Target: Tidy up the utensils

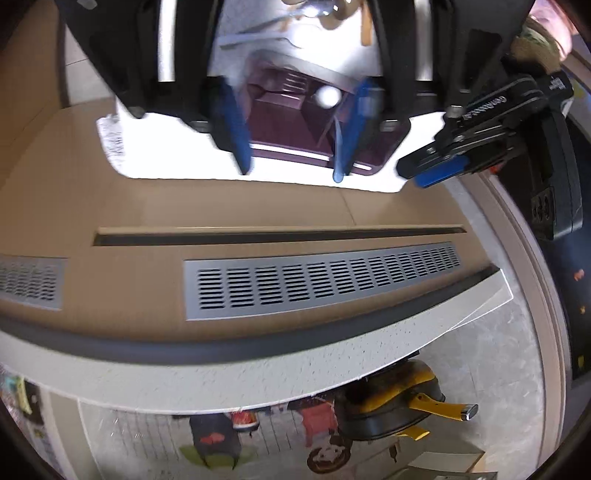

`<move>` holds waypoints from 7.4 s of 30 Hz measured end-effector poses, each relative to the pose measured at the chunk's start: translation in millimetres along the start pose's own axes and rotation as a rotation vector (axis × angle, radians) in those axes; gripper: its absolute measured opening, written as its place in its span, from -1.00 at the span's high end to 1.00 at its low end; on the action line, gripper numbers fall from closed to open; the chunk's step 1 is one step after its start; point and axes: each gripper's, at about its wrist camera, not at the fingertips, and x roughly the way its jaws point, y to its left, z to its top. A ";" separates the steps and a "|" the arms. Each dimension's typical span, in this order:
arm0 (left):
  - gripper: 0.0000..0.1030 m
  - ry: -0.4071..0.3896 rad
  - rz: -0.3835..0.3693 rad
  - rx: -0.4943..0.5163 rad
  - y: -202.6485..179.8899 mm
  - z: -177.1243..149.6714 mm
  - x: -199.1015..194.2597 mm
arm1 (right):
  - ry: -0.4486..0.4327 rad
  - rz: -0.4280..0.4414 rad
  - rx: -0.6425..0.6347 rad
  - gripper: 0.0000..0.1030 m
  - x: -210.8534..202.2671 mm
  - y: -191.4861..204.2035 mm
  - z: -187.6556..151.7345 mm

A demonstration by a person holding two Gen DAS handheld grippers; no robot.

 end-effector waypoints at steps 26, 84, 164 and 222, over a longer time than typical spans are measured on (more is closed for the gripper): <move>-0.44 0.379 0.020 0.066 11.1 -216.2 -83.6 | 0.230 -0.192 -0.297 -0.81 -31.0 44.2 -189.1; 0.10 0.386 0.013 -0.037 5.0 -207.1 -74.3 | 0.439 0.088 -0.341 0.56 33.9 109.5 -192.5; 0.61 0.713 0.012 0.274 -57.5 -171.1 7.9 | 0.349 0.050 -0.053 0.81 -50.7 30.4 -193.2; 0.16 0.474 0.102 -0.086 -64.0 -139.0 36.1 | 0.017 -0.066 -0.018 0.82 -74.0 -11.8 -102.2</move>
